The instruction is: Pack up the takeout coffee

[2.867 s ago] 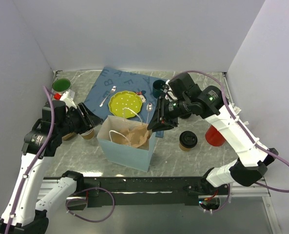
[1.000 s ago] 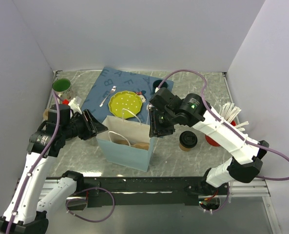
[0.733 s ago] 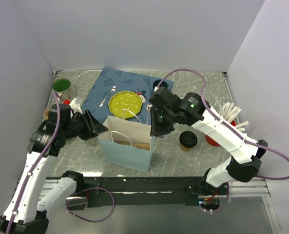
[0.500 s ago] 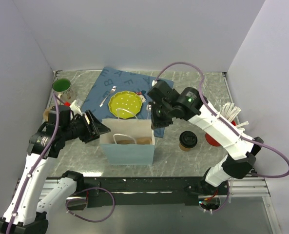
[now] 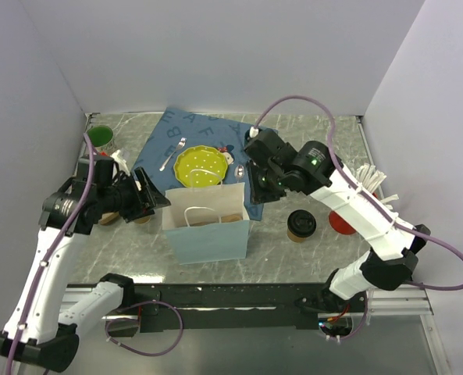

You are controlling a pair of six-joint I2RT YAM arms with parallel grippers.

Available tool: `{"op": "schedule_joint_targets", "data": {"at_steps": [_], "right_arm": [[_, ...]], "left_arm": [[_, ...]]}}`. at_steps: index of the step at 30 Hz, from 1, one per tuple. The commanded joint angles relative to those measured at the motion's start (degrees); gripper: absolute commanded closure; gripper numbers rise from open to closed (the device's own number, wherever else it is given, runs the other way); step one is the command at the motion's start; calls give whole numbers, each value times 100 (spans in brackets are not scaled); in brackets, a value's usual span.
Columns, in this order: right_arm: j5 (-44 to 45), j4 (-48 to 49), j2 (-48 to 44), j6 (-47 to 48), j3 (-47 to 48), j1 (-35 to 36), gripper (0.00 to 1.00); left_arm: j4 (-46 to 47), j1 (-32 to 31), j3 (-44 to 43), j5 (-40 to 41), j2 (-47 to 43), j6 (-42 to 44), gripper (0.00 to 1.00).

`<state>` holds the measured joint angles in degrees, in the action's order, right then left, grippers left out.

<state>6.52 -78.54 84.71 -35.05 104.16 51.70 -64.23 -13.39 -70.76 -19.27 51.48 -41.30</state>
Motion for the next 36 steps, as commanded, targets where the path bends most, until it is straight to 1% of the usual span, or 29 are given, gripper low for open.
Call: {"op": "schedule_joint_targets", "data": {"at_steps": [1, 2, 5, 7, 8, 10, 13, 16, 17, 19, 20, 22, 23, 25, 27, 28, 30, 31, 32, 34, 36], "right_arm": [[122, -936, 64, 77, 535, -20, 73], [86, -900, 55, 51, 553, -20, 68], [42, -821, 63, 33, 631, -20, 63], [33, -777, 116, 77, 667, -11, 61], [-10, -742, 142, 86, 693, -20, 59], [-89, -671, 213, 103, 650, -20, 58], [-81, -575, 327, 60, 527, 59, 56], [129, -723, 529, 7, 439, 103, 55], [199, -793, 573, -19, 404, 94, 55], [402, -838, 626, 15, 377, 103, 61], [472, -812, 609, 33, 351, 112, 72], [656, -777, 565, 77, 342, 112, 86], [718, -794, 564, 112, 368, 103, 98], [876, -855, 591, 226, 421, 103, 100], [938, -1101, 617, 288, 718, 103, 100], [895, -1128, 609, 401, 868, 103, 100], [430, -1128, 521, 411, 1325, 86, 100], [281, -1137, 512, 341, 1465, 68, 100], [-8, -1146, 512, 297, 1650, 77, 100], [-247, -1146, 433, 52, 1687, 68, 100], [-397, -1146, 328, -46, 1731, 86, 100]], "left_arm": [[-353, -24, -403, 336, 134, 210, 34], [-362, -32, -438, 353, 143, 201, 34], [-214, -59, -351, 213, 151, 122, 33], [-30, -68, -220, -93, 134, -18, 31], [215, -68, -45, -182, 116, -71, 31], [375, -85, 106, -270, 107, -168, 32], [376, -138, 168, -104, 265, -107, 35], [340, -199, 72, -42, 415, -45, 43], [358, -225, 63, -51, 424, -36, 51], [315, -252, 2, -34, 441, -62, 64], [297, -269, -8, -33, 450, -63, 76], [279, -296, 27, -130, 442, -89, 84], [279, -305, 62, -182, 433, -124, 92], [166, -331, 98, -200, 424, -220, 98], [34, -357, 10, -192, 450, -264, 99], [-37, -366, -199, -113, 468, -343, 99], [-327, -401, -568, 10, 634, -405, 99], [-406, -401, -1005, 63, 704, -414, 99], [-633, -410, -1227, 98, 792, -431, 97], [-854, -419, -1754, 116, 1056, -449, 98], [-1021, -437, -1958, -6, 1162, -519, 99]]}}
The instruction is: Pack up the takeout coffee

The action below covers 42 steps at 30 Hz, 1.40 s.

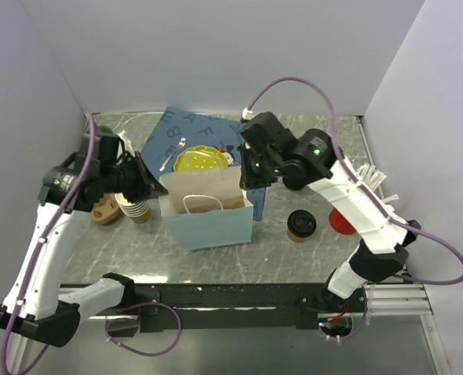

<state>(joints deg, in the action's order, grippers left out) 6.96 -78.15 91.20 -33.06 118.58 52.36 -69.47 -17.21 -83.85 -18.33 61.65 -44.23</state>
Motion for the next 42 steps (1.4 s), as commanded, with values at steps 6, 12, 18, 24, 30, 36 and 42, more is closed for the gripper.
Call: {"op": "schedule_joint_targets", "data": {"at_steps": [6, 12, 18, 24, 30, 36, 42], "right_arm": [[-336, -957, -655, -359, -720, 2, 100], [-345, 134, -885, -87, -2454, -85, 100], [68, -498, -815, 98, -1191, -77, 100], [69, -1167, -559, 10, 270, -77, 100], [77, -503, -1007, -60, -834, -77, 100], [-89, 72, -1271, 54, -1929, -200, 100], [95, 273, -1596, 54, -1477, -191, 100]], "left_arm": [[-252, -107, 33, -83, -178, -508, 98], [145, -124, 1416, -4, -260, -245, 90], [83, -186, 143, -65, 58, -243, 96], [83, -300, -157, -382, 40, -665, 98], [240, -414, 314, -233, -47, -693, 98], [681, -537, 797, -304, -100, -867, 99], [381, -625, -184, 50, -4, -772, 99]]}}
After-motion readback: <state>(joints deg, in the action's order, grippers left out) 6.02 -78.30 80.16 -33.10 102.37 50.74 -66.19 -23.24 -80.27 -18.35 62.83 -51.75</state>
